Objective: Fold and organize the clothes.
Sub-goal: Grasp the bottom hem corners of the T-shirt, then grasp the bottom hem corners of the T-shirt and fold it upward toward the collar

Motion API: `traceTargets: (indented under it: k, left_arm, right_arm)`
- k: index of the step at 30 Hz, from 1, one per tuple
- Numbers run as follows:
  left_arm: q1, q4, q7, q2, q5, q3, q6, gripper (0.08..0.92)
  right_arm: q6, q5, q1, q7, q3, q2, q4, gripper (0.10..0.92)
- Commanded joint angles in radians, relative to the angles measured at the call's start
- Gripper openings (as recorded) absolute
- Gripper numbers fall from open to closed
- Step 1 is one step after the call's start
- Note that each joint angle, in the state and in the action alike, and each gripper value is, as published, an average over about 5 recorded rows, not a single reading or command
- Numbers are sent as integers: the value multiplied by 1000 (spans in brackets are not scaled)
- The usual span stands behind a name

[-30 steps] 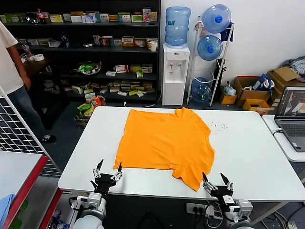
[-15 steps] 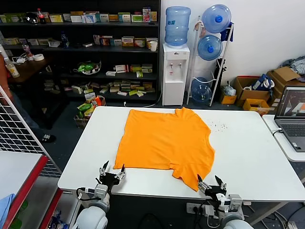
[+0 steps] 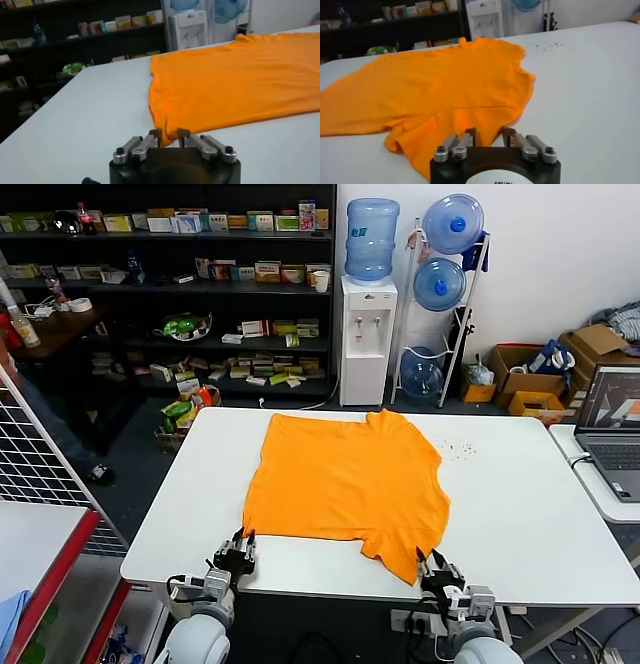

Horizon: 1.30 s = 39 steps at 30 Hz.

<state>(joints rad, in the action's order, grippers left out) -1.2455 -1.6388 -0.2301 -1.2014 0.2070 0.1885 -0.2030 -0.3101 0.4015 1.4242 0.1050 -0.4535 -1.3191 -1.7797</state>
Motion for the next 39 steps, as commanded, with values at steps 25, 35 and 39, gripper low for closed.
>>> traceTargets:
  k: [25, 35, 39]
  left_arm:
    - [-185, -266, -15, 102, -25, 29, 31, 97]
    - [-172, -255, -15, 81, -61, 13, 58, 97]
    - [-98, -195, -13, 49, -75, 4, 80, 97]
  right_arm:
    - [65, -109, 274, -48, -97, 48, -262, 123]
    - [152, -159, 255, -67, -150, 86, -246, 123]
    - [194, -129, 135, -77, -144, 113, -141, 123]
